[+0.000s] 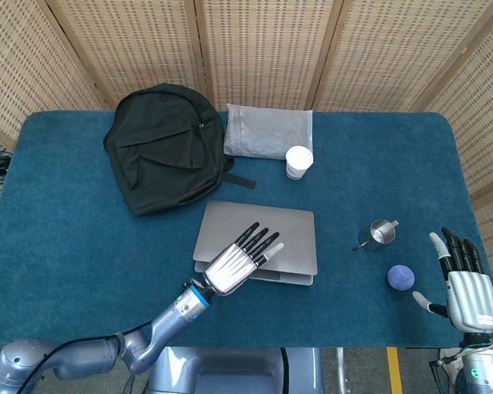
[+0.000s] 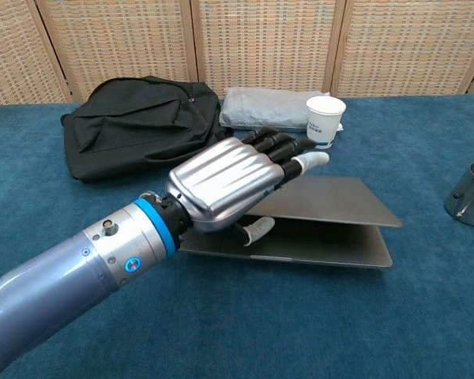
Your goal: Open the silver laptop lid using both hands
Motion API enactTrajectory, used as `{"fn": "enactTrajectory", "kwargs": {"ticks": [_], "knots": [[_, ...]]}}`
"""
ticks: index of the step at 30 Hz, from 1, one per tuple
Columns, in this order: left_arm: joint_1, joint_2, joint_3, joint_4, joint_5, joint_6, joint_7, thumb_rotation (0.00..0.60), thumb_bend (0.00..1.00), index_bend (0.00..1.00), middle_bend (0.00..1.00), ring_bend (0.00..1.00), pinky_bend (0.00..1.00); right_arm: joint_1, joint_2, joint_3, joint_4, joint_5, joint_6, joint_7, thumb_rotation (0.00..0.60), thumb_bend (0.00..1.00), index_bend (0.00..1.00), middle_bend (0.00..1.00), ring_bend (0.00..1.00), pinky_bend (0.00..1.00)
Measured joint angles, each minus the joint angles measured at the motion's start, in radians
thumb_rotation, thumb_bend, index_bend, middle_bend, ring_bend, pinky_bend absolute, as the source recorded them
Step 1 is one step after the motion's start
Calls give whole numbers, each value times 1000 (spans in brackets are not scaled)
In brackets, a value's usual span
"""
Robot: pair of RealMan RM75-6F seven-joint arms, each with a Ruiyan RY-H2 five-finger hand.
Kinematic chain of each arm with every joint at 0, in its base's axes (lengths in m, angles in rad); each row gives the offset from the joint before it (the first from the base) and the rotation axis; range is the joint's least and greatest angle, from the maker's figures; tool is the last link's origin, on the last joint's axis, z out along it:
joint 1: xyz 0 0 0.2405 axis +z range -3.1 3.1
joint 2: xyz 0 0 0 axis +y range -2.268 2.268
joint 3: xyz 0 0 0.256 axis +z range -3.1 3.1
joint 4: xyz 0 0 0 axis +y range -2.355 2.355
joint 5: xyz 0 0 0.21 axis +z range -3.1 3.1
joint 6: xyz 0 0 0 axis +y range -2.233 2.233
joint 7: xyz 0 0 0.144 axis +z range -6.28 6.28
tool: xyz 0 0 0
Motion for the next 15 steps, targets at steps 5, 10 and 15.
{"fn": "enactTrajectory", "kwargs": {"ticks": [5,10,15], "knots": [[-4,-17,-42,-15,-55,-5,42,600,470,0,0,0,0,8,0,-11,0,-17,-20,15,600,0,0,0,0,0],[-8,-1,-44,-43,-76,-11,61,600,468,0,0,0,0,37,5,-36,4,-75,-69,50,600,61,56,4,0,58],[-18,19,-54,-68,-94,-11,80,600,472,0,0,0,0,113,4,-67,23,-152,-181,136,600,387,144,104,28,190]]}}
